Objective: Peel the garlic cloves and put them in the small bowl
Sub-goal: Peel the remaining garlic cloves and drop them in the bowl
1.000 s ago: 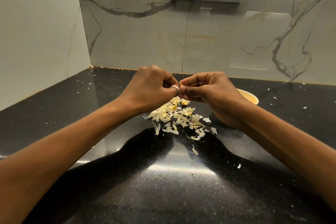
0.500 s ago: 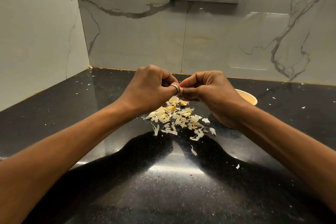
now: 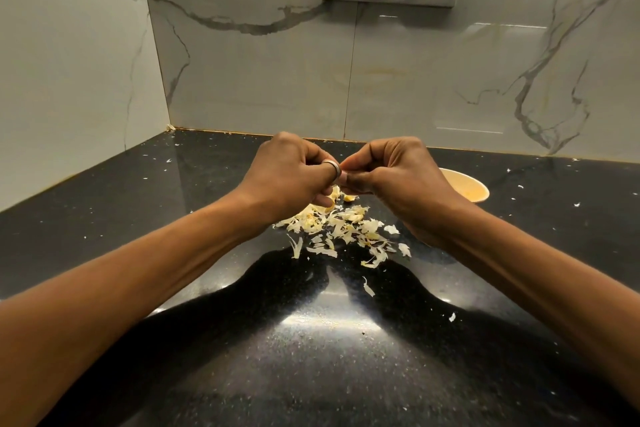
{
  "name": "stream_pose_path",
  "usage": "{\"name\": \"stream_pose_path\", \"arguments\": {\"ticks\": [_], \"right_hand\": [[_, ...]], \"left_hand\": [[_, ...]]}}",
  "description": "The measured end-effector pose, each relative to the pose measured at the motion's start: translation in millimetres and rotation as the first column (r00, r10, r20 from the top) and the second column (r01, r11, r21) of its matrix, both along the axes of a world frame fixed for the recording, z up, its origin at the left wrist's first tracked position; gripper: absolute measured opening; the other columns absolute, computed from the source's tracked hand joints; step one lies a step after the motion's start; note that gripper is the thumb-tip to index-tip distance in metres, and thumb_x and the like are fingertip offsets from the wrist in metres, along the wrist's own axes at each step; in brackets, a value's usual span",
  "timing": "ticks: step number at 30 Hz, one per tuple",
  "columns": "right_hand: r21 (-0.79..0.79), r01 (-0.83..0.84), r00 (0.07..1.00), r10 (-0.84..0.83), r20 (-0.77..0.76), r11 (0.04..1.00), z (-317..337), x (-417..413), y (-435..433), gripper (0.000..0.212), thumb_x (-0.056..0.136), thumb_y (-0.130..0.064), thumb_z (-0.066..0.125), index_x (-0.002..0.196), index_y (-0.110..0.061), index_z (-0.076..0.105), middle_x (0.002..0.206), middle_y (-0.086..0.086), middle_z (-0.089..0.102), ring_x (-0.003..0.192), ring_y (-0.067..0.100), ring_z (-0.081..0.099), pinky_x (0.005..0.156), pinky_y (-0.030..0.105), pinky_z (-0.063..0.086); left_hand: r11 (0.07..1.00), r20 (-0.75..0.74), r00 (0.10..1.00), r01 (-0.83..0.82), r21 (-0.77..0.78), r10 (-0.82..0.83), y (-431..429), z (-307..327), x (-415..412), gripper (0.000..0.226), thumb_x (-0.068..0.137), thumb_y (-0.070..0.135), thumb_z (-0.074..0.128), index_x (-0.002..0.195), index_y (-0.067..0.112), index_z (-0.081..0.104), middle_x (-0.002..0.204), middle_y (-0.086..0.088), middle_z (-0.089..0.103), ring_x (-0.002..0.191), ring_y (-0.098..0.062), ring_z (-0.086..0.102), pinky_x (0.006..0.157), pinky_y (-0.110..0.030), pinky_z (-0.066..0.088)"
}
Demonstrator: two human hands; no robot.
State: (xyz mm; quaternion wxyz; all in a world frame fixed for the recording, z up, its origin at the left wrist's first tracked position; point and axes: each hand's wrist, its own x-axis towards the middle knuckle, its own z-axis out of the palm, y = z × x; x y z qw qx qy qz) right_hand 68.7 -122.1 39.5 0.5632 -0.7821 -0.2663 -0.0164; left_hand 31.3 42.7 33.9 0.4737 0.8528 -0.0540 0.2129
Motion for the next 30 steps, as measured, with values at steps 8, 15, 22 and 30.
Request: {"name": "stream_pose_path", "arguments": {"ticks": [8,15,22,30], "right_hand": [[0.020,0.033,0.999,-0.032,-0.012,0.999,-2,-2,2,0.009,0.084,0.001,0.075,0.090,-0.004,0.073,0.090,0.014,0.075,0.085,0.024,0.074,0.080,0.033,0.062],[0.071,0.005,0.997,0.000,-0.074,0.997,-2,0,2,0.008,0.085,0.006,0.071,0.088,-0.002,0.072,0.087,0.015,0.073,0.078,0.020,0.071,0.073,0.026,0.062],[0.229,-0.012,0.969,0.068,-0.238,0.973,0,8,-2,0.013,0.088,0.010,0.064,0.100,0.006,0.070,0.097,0.021,0.072,0.080,0.020,0.072,0.075,0.025,0.061],[0.166,-0.028,0.986,0.055,-0.160,0.986,-7,11,0,0.017,0.094,0.004,0.060,0.104,-0.006,0.070,0.105,0.019,0.071,0.098,0.026,0.071,0.085,0.029,0.061]], "left_hand": [[0.933,-0.151,0.984,0.034,-0.359,-0.094,-4,-1,-1,0.018,0.097,0.003,0.059,0.083,-0.003,0.070,0.078,-0.016,0.067,0.057,-0.010,0.063,0.057,-0.020,0.057],[0.810,-0.217,0.965,-0.009,-0.586,-0.147,-5,2,0,0.017,0.096,0.002,0.060,0.089,-0.011,0.068,0.071,-0.013,0.064,0.052,-0.009,0.063,0.054,-0.021,0.058],[0.908,-0.244,0.959,0.029,-0.417,-0.142,-2,10,-4,0.011,0.096,0.006,0.062,0.095,0.005,0.073,0.083,-0.008,0.071,0.065,-0.008,0.065,0.056,-0.020,0.057],[0.966,-0.231,0.965,0.061,-0.251,-0.121,-2,6,-3,0.020,0.089,0.012,0.073,0.109,0.010,0.068,0.102,-0.009,0.069,0.094,-0.016,0.069,0.062,-0.021,0.059]]}}
